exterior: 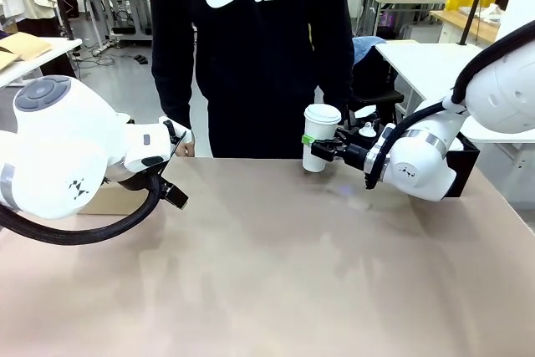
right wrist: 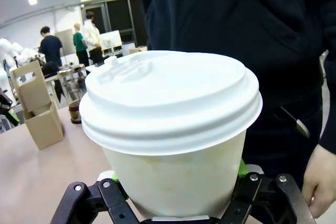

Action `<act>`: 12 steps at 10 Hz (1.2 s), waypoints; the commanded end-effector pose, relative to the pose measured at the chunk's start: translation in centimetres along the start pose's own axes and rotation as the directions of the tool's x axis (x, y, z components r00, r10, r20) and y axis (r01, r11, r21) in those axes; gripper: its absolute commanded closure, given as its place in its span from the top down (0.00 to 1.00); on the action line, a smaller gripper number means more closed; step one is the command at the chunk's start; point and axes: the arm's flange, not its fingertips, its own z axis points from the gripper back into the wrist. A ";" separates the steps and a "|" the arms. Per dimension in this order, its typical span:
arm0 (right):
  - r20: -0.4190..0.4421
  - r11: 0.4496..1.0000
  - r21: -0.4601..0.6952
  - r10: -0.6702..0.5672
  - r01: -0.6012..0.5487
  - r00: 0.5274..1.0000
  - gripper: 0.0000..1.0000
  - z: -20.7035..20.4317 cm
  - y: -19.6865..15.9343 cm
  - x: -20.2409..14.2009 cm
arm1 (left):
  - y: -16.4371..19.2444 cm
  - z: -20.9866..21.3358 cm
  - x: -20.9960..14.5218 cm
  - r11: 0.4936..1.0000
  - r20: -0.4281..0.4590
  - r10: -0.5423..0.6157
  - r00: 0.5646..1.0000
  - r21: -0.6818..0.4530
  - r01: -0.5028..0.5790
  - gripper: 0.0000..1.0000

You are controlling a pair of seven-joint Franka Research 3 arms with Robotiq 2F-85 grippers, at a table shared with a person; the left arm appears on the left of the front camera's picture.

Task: Pour a drink into a cup and package it in a carrier.
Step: When a person places the Paper Cup Lid on the 600 ml Paper Cup , lift the 600 ml Paper Cup.

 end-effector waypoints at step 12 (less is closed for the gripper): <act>-0.028 0.991 0.087 0.100 -0.097 0.995 0.80 12.3 16.5 31.1 | 0.0 0.0 0.0 1.000 0.001 -0.001 1.000 -0.001 0.001 1.00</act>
